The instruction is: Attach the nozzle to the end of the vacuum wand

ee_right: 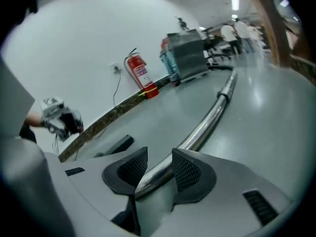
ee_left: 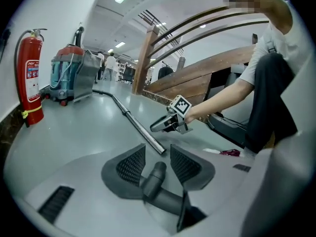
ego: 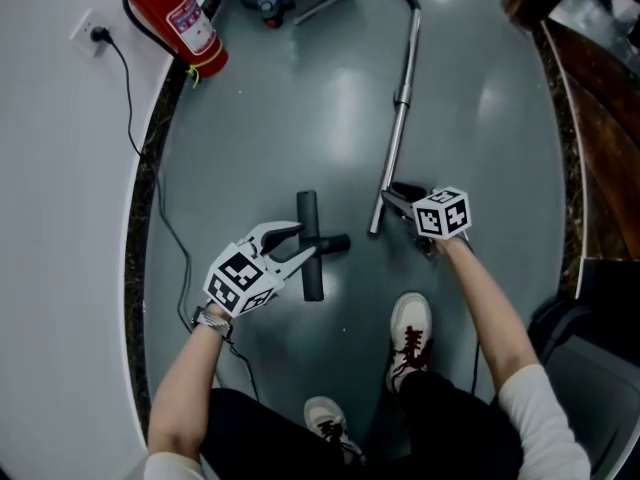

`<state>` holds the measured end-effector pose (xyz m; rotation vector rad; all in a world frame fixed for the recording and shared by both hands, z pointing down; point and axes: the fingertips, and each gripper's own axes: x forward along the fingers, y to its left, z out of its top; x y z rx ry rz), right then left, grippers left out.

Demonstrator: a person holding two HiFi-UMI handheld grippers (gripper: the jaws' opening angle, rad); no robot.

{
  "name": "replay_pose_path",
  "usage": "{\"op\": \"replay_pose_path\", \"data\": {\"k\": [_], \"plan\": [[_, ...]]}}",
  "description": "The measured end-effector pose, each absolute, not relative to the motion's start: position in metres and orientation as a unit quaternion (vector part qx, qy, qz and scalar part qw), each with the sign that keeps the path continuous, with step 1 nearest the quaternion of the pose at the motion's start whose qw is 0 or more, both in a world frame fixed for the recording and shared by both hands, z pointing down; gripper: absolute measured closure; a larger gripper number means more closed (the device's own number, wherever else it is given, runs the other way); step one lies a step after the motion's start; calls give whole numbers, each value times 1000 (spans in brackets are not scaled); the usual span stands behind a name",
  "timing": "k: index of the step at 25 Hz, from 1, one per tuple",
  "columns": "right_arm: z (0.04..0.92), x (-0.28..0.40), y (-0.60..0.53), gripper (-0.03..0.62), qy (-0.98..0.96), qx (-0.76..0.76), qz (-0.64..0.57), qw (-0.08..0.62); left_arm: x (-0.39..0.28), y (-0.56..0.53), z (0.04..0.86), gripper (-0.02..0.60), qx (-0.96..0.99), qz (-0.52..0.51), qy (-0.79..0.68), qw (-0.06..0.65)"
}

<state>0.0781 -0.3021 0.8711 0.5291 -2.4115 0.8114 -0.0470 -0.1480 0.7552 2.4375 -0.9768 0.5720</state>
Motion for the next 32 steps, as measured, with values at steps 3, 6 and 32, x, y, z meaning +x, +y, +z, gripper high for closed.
{"op": "replay_pose_path", "data": {"k": [3,6,32], "plan": [[875,89,-296,442,-915,122,191,334,-42,-138,759,425,886,213,-339,233],[871,101,-301,442,-918,77,120,369,-37,-131,763,425,889,214,-324,242],[898,81,-243,368,-747,-293,-293,520,-35,-155,815,390,879,231,-319,268]]}}
